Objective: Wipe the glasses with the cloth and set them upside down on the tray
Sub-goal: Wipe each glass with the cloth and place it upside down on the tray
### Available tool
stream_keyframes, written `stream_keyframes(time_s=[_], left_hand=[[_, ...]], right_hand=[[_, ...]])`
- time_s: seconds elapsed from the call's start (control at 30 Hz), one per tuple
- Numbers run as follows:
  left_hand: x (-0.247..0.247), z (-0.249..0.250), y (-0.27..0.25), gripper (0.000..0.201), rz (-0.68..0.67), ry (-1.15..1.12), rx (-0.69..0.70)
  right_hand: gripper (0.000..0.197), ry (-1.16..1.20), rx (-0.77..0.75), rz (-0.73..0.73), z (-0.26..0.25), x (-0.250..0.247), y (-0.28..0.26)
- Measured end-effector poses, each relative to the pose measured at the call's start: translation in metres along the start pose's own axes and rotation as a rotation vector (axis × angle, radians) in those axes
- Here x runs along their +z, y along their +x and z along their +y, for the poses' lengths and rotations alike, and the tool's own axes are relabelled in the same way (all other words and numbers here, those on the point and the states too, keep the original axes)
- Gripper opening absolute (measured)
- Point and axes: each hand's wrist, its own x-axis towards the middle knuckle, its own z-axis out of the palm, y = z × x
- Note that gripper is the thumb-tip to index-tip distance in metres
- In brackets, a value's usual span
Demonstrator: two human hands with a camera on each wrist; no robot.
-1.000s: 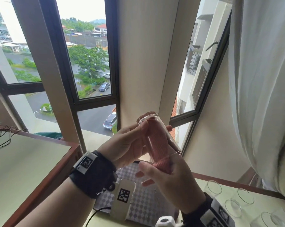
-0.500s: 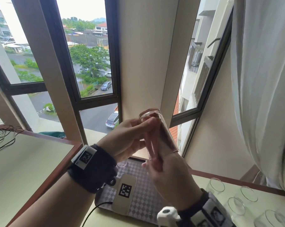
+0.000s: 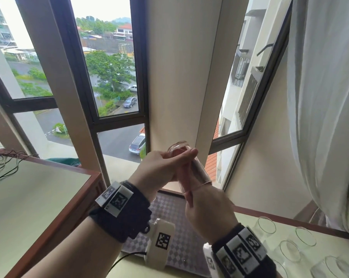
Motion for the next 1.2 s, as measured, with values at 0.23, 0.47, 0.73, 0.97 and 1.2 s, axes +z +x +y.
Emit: stream_keyframes(time_s=[0.23, 0.47, 0.73, 0.97, 1.2], left_hand=[[-0.031, -0.009, -0.012, 0.071, -0.508, -0.561, 0.133], [-0.035, -0.011, -0.005, 0.081, 0.123, 0.117, 0.064], [-0.065, -0.038, -0.012, 0.080, -0.338, -0.446, 0.067], [-0.101, -0.058, 0.008, 0.102, -0.236, -0.360, 0.155], [-0.138, -0.120, 0.021, 0.064, -0.015, -0.048, 0.056]], right_hand=[[0.068, 1.609, 0.072, -0.345, -0.029, -0.008, 0.000], [0.051, -0.157, -0.010, -0.120, -0.024, 0.017, 0.018], [0.069, 1.774, 0.088, -0.393, -0.042, 0.025, 0.008], [0.030, 1.808, 0.363, -0.304, -0.032, 0.047, 0.004], [0.015, 0.864, 0.594, -0.055, -0.013, 0.076, -0.028]])
